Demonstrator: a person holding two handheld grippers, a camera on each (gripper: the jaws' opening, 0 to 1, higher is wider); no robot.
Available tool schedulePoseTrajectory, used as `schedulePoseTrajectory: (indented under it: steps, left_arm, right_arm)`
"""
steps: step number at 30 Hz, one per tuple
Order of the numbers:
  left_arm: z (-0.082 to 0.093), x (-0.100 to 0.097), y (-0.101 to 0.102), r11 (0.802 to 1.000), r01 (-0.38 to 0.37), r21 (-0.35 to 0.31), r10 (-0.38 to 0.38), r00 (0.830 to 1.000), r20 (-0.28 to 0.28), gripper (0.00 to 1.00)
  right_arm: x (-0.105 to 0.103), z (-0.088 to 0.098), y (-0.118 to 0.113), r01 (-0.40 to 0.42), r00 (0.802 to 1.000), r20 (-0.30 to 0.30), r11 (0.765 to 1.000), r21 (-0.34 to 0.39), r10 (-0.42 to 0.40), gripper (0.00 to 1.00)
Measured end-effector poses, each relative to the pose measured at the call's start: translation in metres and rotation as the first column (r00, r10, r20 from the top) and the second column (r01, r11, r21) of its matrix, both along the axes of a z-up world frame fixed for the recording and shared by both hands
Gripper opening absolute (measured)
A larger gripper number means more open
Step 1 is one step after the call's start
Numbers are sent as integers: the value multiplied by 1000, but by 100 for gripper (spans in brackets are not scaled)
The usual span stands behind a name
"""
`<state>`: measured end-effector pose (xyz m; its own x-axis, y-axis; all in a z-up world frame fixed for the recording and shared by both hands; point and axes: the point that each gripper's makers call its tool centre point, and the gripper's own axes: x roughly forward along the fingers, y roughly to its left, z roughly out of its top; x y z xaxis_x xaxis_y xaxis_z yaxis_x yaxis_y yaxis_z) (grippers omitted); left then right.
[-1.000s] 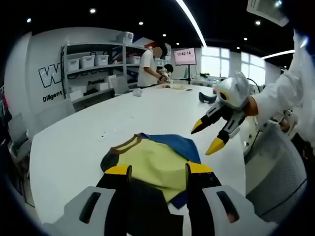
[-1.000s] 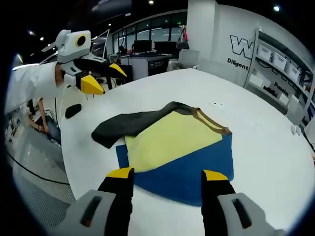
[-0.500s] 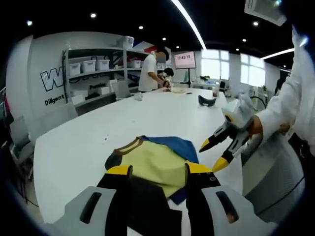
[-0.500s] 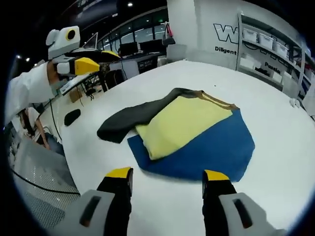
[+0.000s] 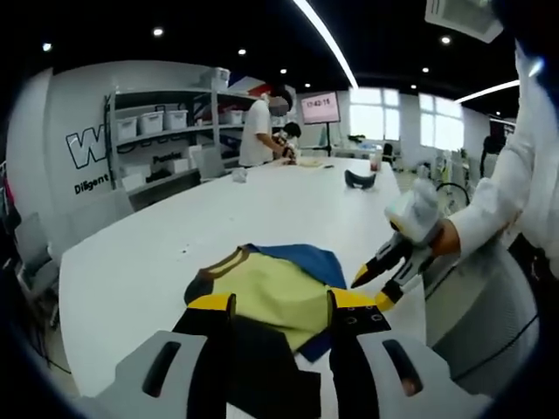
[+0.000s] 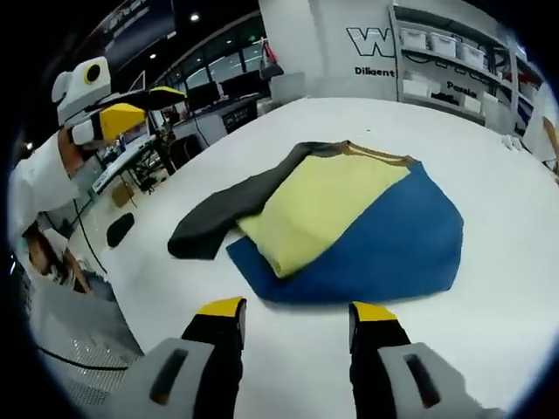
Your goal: Fold the garment on the visible template until the final outline fits inside the template.
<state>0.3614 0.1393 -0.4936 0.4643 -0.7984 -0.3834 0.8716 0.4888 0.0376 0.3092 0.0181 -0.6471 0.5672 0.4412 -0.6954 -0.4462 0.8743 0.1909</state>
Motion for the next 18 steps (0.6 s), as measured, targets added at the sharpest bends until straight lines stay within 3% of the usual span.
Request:
schedulePoseTrajectory:
  steps: [11,18]
  left_arm:
    - [-2,-2,3,1000,28,5,-28,1000,6,38]
    - [-1,-1,5,1000,31,-1,-31,999,12,38]
  right_arm:
    - [0,-11,14,57,997,-54,997,42,-55,30]
    - [2,-19,16,104,990,-96,993,52,-99,30]
